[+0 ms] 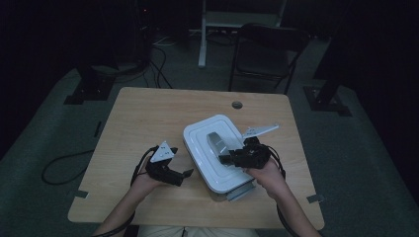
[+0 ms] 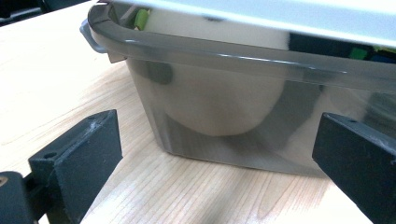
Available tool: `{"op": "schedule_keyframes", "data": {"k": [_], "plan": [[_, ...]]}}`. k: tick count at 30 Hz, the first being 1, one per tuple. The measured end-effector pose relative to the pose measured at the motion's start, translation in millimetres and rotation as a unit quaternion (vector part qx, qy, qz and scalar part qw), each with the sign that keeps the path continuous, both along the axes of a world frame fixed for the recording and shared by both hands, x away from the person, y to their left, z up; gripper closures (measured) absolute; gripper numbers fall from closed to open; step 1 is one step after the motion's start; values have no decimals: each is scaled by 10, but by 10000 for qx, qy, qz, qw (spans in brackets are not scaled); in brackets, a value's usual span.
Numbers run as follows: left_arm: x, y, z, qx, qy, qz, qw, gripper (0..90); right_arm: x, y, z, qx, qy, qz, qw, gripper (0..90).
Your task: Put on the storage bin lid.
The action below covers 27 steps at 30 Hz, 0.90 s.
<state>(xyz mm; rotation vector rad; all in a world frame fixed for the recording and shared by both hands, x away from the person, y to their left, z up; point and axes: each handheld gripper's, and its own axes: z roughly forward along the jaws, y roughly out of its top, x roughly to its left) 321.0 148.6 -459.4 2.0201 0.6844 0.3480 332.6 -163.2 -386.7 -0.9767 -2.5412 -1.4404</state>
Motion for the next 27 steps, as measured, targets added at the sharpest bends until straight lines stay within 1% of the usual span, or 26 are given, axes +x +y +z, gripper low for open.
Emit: {"op": "schedule_keyframes", "data": {"k": [4,6,7,9,12,14,16,18,21,25,26,27], "plan": [[-11,0,18,-9,-38,18,10000,21,56,16,-38,16,167,107,9998,705],[-11,0,18,-9,-38,18,10000,21,65,12,-43,24,200,125,9997,705],[-22,4,37,-34,-52,21,10000,21,53,23,-48,-62,148,40,9999,704],[-32,7,51,-47,-57,42,10000,21,45,41,-54,-134,118,3,9998,703],[-41,14,69,-77,-74,56,9999,21,21,74,-57,-257,74,44,9996,707],[-42,11,73,-94,-81,60,9999,21,14,95,-60,-305,80,123,9994,711],[-47,6,74,-112,-94,60,9999,21,13,96,-68,-299,57,106,9995,711],[-52,-4,70,-73,-92,34,9999,21,52,63,-77,-200,174,130,9996,712],[-65,-21,58,-26,-78,11,10000,21,55,58,-77,-202,165,143,9996,712],[-72,-25,77,-34,-46,38,10000,21,37,55,-81,-230,131,169,9995,713],[-76,-22,91,-73,-49,55,9999,21,33,38,-101,-164,177,220,9995,719],[-80,-22,106,-114,-49,41,9999,21,49,3,-147,-32,285,264,9992,723]]}}
